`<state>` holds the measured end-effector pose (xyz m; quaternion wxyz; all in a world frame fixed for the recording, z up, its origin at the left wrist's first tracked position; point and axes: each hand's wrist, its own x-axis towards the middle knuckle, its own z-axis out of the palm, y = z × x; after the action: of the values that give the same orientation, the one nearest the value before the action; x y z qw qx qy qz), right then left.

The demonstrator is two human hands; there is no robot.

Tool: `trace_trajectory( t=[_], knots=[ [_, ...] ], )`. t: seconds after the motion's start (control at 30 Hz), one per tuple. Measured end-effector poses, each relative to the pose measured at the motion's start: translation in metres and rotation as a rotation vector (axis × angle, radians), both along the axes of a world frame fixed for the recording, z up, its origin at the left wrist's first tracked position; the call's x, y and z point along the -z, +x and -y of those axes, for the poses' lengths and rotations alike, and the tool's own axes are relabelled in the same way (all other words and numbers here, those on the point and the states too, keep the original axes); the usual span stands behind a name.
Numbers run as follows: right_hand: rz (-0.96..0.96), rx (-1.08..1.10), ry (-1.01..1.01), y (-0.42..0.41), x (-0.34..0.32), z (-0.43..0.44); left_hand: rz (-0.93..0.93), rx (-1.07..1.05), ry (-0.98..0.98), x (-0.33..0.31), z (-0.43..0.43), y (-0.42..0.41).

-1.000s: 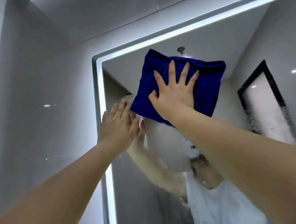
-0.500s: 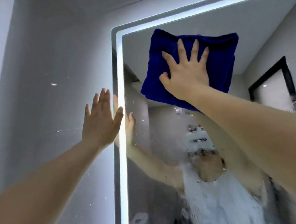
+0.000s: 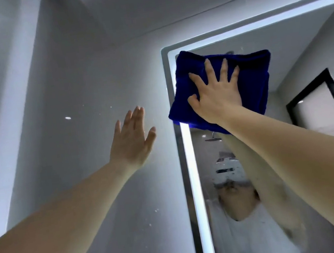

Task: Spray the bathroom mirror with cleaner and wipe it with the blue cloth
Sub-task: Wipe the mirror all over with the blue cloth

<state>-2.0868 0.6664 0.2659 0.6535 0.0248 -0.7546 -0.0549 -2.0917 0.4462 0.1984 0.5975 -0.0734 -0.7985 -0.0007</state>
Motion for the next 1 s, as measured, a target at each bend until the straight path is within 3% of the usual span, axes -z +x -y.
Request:
trace_trajectory(
  t=[0.17,0.27,0.4,0.5,0.73,1.0],
  knots=[
    [0.032,-0.021,0.184,-0.005,-0.008,0.025,0.056,0.02,-0.073,0.007,0.04,-0.015],
    [0.068,-0.019,0.247,-0.002,-0.003,0.024,0.013,0.088,-0.016,0.007,0.038,-0.022],
    [0.095,-0.009,0.282,-0.003,0.026,0.024,-0.002,0.18,-0.019,0.031,0.019,-0.021],
    [0.116,-0.015,0.277,-0.003,0.045,0.023,0.068,0.181,-0.106,0.055,0.015,-0.015],
    [0.116,-0.048,0.216,-0.002,0.101,0.02,0.107,0.124,-0.062,0.084,0.022,-0.001],
    [0.263,-0.032,0.401,0.008,0.146,-0.005,0.169,0.25,-0.044,0.115,-0.026,0.016]
  ],
)
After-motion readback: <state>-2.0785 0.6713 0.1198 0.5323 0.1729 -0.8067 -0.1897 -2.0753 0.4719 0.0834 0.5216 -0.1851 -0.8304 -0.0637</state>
